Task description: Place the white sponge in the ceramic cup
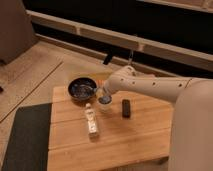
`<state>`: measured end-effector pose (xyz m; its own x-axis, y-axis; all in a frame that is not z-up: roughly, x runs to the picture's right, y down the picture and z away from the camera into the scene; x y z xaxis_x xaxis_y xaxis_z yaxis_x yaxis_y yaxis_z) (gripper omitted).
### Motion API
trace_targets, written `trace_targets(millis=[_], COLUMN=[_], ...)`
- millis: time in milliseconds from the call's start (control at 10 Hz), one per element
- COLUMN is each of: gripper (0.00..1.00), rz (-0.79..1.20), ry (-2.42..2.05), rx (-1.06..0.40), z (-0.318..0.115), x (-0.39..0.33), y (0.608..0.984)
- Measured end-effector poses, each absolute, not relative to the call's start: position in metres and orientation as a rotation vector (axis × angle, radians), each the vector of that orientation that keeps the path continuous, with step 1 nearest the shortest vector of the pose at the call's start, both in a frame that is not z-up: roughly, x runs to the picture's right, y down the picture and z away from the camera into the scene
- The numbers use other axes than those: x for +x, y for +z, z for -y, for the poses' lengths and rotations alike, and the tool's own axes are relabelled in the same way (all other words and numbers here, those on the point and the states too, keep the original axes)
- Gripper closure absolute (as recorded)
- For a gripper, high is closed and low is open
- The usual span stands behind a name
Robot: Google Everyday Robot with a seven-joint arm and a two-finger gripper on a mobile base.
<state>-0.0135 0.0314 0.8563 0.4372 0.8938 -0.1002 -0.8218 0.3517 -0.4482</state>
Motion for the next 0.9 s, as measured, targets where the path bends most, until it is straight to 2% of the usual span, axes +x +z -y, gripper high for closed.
trace_targets(millis=[900], gripper=[0.4], rz=[0.174], ry=[1.094], rx=[-0.49], z=[-0.0384], x=[-0.0175], y=[0.8548])
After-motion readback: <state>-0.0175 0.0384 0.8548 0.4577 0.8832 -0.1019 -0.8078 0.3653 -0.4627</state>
